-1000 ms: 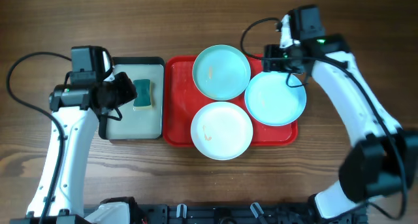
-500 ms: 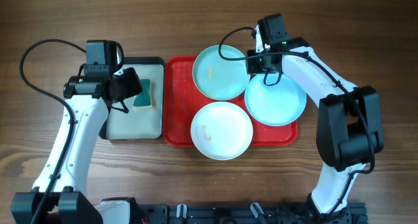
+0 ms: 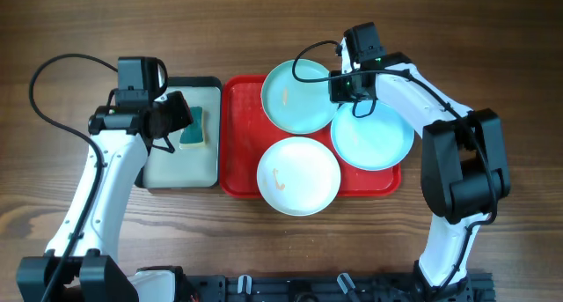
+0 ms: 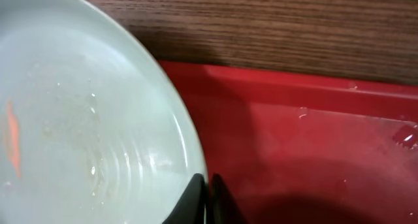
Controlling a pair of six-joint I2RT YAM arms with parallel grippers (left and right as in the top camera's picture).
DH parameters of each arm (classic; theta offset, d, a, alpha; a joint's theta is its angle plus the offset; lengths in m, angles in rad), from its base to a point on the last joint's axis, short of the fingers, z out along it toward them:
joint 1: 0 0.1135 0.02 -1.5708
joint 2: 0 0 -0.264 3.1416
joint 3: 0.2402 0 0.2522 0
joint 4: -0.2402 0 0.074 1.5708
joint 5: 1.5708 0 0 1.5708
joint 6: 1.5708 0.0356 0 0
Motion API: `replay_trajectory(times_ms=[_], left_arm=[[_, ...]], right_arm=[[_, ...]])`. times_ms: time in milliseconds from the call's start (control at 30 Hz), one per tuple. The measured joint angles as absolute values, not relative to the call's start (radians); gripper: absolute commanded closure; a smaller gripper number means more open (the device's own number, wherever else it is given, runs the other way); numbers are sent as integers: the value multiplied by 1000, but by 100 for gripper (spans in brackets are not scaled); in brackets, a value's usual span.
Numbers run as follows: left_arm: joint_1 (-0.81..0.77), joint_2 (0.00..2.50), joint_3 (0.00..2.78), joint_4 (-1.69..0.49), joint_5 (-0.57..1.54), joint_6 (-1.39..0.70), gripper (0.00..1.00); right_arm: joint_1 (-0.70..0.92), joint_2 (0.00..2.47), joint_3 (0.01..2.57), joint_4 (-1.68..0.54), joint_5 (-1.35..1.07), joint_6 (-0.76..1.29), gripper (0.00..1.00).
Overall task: Clean dirty plates on tray and stack at the side
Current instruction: 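Reach left gripper to the sponge and right gripper to the top-left blue plate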
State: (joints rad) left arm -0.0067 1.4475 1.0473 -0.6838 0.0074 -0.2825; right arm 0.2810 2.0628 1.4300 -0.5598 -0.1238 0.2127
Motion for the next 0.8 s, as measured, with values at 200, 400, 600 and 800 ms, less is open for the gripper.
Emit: replay_trajectory(times_ms=[200,400,600,800], left_arm=[[-7,1463,988,-601,4,-278,65],[-7,1591,986,-530,4,-275,69],[-7,1682,986,-506,6,-275,69],[-35,1740,986,-472,8,-236,70]], right_arm=[[281,2063,1430,-559,-179,212,96],[281,2063,1430,-555,-184,213,96],[313,2063,1430,-542,-182,212,96],[323,2063,1430,-542,-179,212,96]])
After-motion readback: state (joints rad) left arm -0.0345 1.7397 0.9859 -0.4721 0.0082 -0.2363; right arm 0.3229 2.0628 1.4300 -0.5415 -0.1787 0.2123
